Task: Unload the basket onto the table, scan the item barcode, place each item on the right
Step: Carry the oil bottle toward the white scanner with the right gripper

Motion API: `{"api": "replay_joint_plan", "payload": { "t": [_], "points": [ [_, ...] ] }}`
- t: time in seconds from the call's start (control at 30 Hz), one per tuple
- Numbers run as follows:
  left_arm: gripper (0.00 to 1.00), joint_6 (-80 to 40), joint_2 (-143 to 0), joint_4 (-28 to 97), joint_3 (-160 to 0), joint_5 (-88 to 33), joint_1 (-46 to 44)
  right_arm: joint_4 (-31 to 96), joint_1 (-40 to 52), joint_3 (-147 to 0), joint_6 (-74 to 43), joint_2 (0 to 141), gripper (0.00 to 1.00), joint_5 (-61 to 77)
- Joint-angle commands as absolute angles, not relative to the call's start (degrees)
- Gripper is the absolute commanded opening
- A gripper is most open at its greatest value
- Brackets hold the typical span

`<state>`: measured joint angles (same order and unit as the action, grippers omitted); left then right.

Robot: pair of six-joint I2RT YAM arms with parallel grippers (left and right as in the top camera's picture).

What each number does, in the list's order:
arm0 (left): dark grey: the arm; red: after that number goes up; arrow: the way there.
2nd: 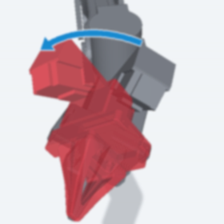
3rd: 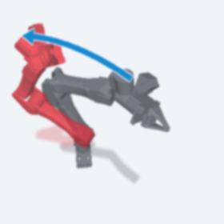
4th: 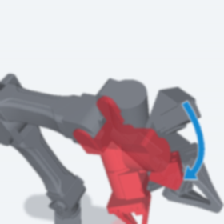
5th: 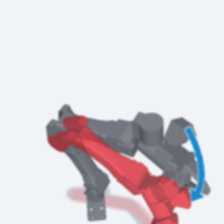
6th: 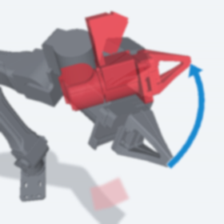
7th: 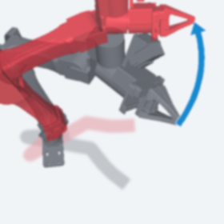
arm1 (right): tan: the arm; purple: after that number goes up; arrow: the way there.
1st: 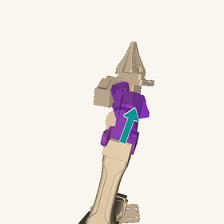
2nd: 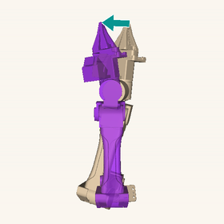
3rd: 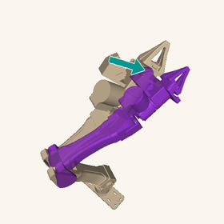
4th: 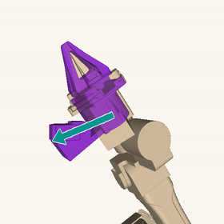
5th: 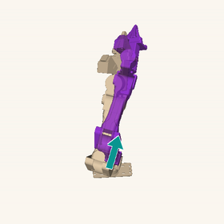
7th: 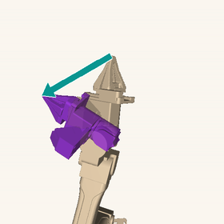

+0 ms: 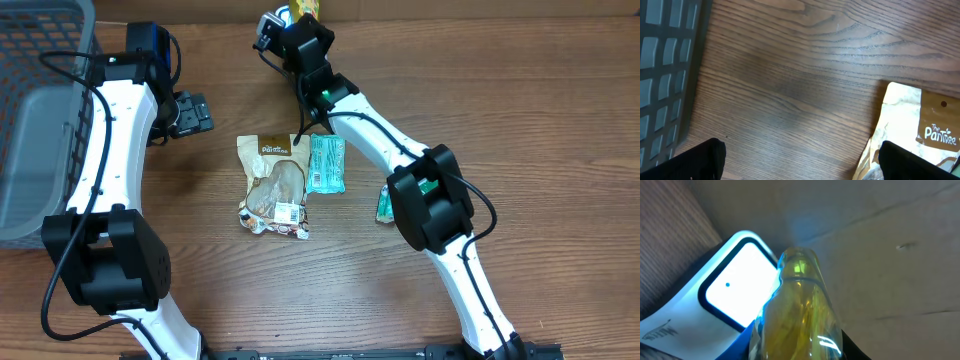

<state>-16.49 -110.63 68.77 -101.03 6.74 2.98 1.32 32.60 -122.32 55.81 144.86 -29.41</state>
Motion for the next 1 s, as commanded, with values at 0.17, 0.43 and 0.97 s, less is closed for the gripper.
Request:
{"api": "replay_joint_plan", "payload": {
  "t": [0.17,0.43,0.97],
  "points": [
    [1.0,-16.3,-109.7,68.7,-102.0,7.5,2.6,0.0,32.6,-123.3,55.5,144.0,0.21,-33.0],
    [1.0,-16.3,-109.7,68.7,-102.0,7.5,2.6,3.0,32.9,-123.3,48.2,134.8,0.2,-33.6],
    [0.99,-16.3,-109.7,68.7,-102.0,7.5,2.6,56.8,22.0,-123.4,3.9,112.8,0.19,-20.4]
  ]
}}
